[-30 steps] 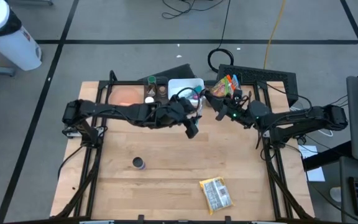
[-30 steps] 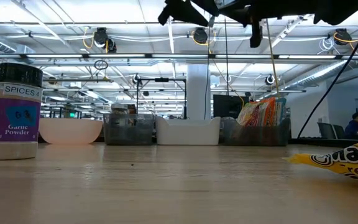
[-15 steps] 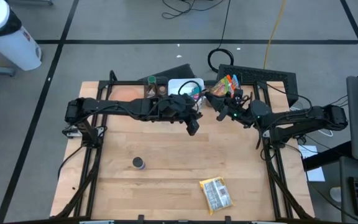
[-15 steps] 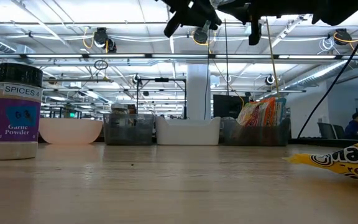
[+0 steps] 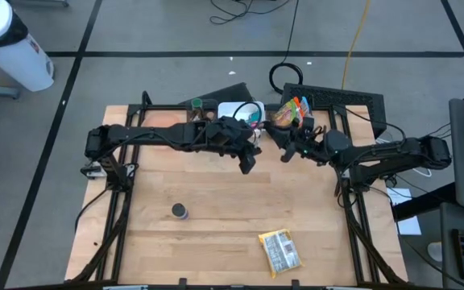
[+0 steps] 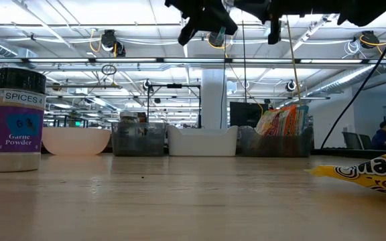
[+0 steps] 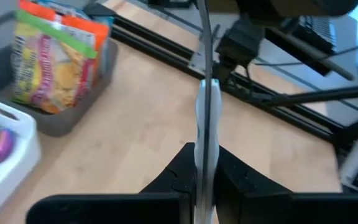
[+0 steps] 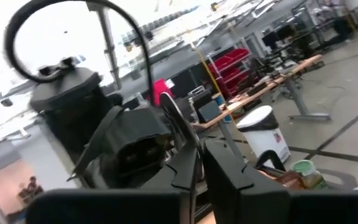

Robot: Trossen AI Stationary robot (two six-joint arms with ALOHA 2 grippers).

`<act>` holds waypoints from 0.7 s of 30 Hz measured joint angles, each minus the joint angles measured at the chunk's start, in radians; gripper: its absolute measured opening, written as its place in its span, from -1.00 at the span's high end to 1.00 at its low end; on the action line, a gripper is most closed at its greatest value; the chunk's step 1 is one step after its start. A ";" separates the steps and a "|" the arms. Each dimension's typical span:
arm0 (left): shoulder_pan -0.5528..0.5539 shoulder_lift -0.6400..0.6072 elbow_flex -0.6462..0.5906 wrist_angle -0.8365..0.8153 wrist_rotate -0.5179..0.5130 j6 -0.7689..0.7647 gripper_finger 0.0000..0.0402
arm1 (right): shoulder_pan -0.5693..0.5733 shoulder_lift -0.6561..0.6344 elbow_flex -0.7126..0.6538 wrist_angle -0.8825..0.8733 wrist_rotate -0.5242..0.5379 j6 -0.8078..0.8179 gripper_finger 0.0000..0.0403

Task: Pick & Place Food Item
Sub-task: Put the blue spoon into the white bin

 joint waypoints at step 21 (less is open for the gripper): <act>0.052 -0.059 0.000 -0.208 0.374 0.017 0.87 | -0.228 -0.158 0.002 -0.273 -0.628 0.067 0.09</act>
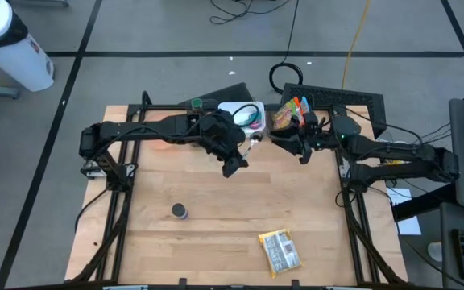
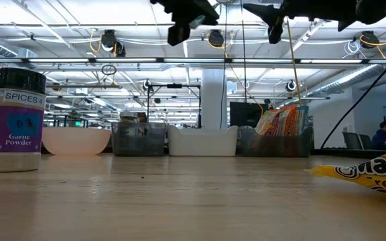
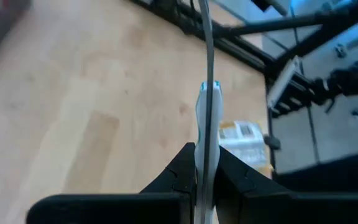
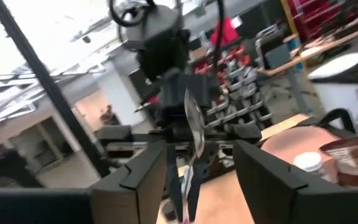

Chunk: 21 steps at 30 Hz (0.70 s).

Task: Pick & Place Food Item
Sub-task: Put the blue spoon into the white bin

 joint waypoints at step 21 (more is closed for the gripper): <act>-0.012 -0.001 0.087 -0.284 0.062 0.007 0.87 | -0.072 0.229 0.266 -0.210 -0.375 -0.011 0.05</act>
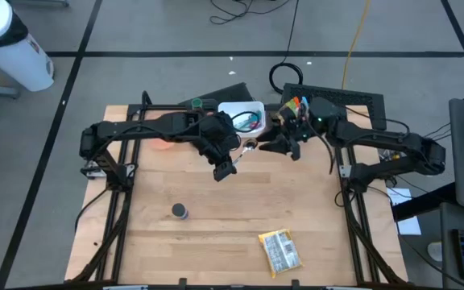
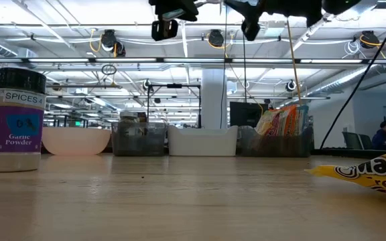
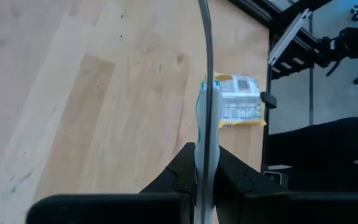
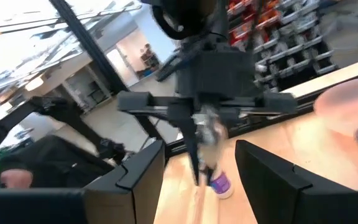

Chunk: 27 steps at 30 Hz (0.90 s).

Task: Pick & Place Food Item
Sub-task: Put the blue spoon into the white bin

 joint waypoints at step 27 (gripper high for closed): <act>-0.018 0.001 0.010 -0.060 -0.005 -0.024 0.87 | -0.001 0.137 0.103 -0.011 -0.020 -0.002 0.75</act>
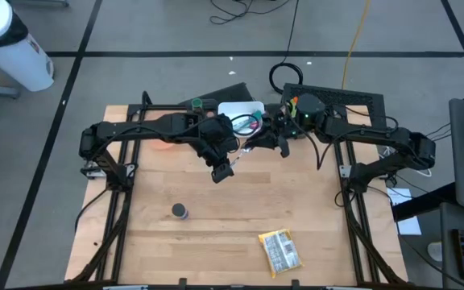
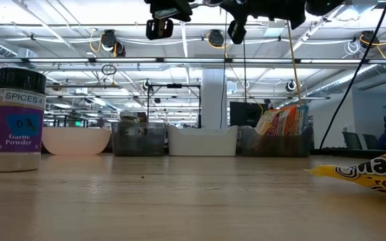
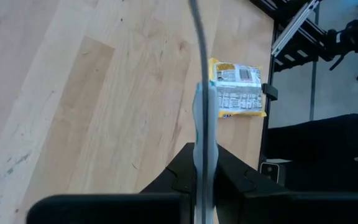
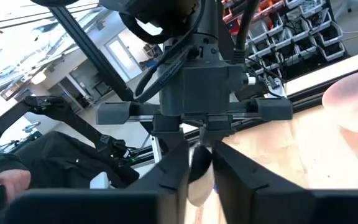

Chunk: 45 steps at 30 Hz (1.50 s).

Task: Pick & Place Food Item
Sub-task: Put the blue spoon into the white bin

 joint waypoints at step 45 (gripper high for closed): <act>-0.150 -0.176 0.000 0.159 -0.844 0.287 0.47 | -0.046 -0.069 -0.002 -0.195 0.554 0.116 1.00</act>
